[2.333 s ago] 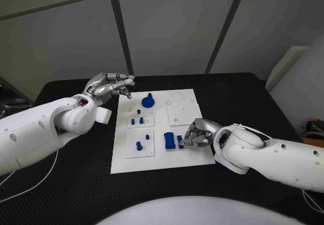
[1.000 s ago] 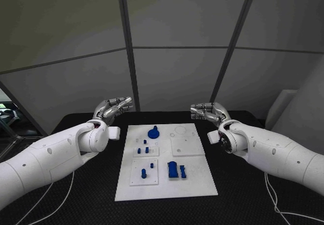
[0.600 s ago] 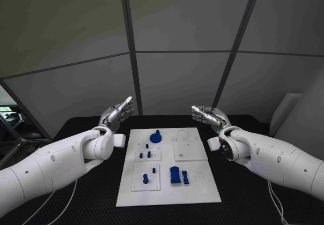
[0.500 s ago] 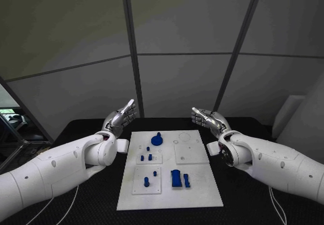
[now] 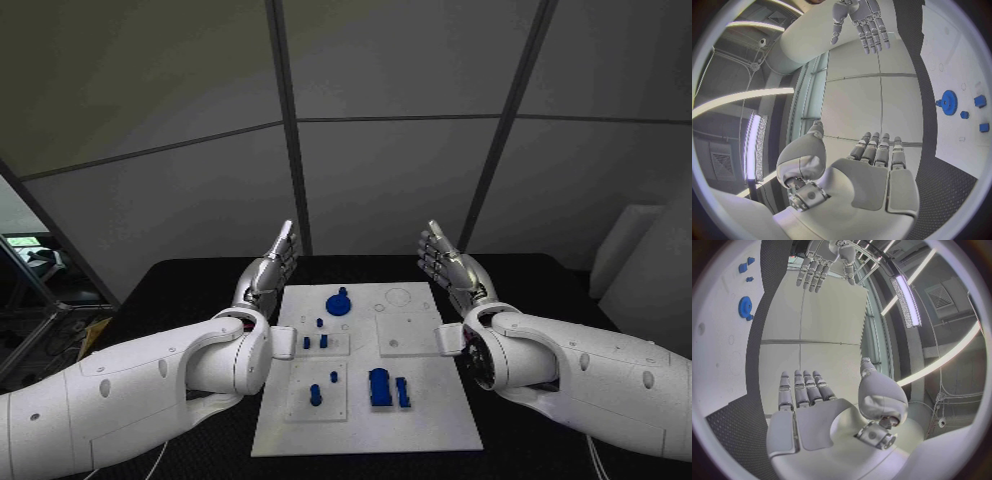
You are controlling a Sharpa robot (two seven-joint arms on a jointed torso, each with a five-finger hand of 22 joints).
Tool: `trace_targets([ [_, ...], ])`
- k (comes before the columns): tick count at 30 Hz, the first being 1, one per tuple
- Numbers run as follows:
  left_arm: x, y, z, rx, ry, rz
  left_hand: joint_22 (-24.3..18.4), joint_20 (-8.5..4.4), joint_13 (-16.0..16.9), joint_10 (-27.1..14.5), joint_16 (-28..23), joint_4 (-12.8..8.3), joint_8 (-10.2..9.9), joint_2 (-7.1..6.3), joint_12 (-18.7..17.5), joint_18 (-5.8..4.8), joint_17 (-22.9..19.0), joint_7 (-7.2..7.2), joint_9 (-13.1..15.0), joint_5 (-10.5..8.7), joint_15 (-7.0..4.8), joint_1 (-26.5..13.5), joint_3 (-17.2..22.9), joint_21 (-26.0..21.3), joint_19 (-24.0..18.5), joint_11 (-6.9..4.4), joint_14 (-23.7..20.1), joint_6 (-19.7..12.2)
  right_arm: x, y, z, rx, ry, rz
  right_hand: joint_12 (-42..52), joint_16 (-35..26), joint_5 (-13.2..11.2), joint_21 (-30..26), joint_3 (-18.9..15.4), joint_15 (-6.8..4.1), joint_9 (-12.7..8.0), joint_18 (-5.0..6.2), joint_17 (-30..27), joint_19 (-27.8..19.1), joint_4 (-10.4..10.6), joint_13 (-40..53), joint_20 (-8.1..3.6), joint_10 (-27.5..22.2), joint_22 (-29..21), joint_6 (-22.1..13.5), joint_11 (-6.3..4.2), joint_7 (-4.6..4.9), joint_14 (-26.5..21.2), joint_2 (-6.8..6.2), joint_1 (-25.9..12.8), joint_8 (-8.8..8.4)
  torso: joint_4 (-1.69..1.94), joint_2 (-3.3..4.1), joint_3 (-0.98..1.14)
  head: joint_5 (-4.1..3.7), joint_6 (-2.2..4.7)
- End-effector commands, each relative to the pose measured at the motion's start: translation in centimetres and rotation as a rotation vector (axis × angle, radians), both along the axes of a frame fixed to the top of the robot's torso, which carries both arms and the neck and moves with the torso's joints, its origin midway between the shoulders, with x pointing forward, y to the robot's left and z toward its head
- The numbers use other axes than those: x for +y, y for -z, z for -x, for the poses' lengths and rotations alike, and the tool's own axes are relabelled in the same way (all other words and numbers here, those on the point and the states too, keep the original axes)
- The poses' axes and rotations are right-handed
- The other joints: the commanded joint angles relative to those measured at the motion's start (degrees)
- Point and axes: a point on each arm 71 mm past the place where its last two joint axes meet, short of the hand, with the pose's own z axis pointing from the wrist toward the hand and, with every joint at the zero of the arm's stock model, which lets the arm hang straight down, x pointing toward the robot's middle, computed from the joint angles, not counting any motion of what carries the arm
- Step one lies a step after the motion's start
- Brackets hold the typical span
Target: Assemble the parts on the task board
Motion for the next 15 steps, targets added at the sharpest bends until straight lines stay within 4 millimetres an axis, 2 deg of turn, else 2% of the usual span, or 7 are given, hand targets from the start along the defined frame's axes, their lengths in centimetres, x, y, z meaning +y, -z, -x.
trace_targets([
  [1,0.39,-0.53,0.14,-0.044,-0.080,-0.043,-1.1,-3.94,-0.1,-4.5,-0.3,0.0,-0.2,0.02,-0.4,-3.43,-0.1,-0.51,-0.1,-0.61,-1.02,-7.7,-0.6,-0.3,-2.1,-0.24,-4.2,-4.5,-0.54,-0.34,0.25,-0.005,0.108,-0.006,-0.4,-0.3,-0.5,-0.4,0.0,-0.36,-0.1,-3.40,-0.1,-5.3,-0.4,-0.1,-4.11,-6.1,-0.1,-5.6,-0.70,-0.75,-6.2,-0.04,-8.6,-0.23,0.01,0.03,0.02,0.00,0.00],
  [4,0.39,-0.53,0.14,-0.044,-0.080,-0.043,-1.1,-3.94,-0.1,-5.4,-0.3,0.0,-0.2,0.02,-0.4,-3.43,-0.1,-0.51,-0.1,-0.61,-1.02,-9.4,-0.6,-0.3,-2.7,-0.24,-5.0,-5.4,-0.53,-0.35,0.28,-0.005,0.108,-0.006,-0.4,-0.3,-0.5,-0.4,0.0,-0.36,-0.1,-3.40,-0.1,-6.5,-0.4,-0.1,-4.11,-7.5,-0.1,-6.8,-0.70,-0.75,-7.6,-0.04,-10.5,-0.23,0.01,0.03,0.02,0.00,0.00],
  [5,0.39,-0.53,0.14,-0.044,-0.080,-0.043,-1.1,-3.94,-0.1,-5.8,-0.3,0.0,-0.2,0.02,-0.4,-3.42,-0.1,-0.51,-0.1,-0.61,-1.02,-10.0,-0.6,-0.3,-6.8,-0.24,-5.4,-5.8,-0.53,-0.35,0.28,-0.005,0.108,-0.006,-0.4,-0.3,-0.5,-0.4,0.0,-0.36,-0.1,-3.40,-0.1,-6.9,-0.4,-0.1,-4.11,-7.9,-0.1,-7.2,-0.70,-0.75,-8.0,-0.04,-11.1,-0.23,0.01,0.03,0.02,0.00,0.00],
  [15,0.39,-0.53,0.14,-0.044,-0.080,-0.043,-1.1,-3.94,-0.1,-8.6,-0.3,0.0,-0.2,0.02,-0.4,-3.43,-0.1,-0.51,-0.1,-0.61,-1.02,-14.9,-0.6,-0.3,-6.8,-0.24,-7.9,-8.5,-0.53,-0.35,0.28,-0.005,0.108,-0.006,-0.4,-0.3,-0.5,-0.4,0.0,-0.36,-0.1,-3.40,-0.1,-10.2,-0.4,-0.1,-4.11,-11.8,-0.1,-10.7,-0.70,-0.75,-11.9,-0.04,-16.4,-0.23,0.01,0.03,0.02,0.00,0.00],
])
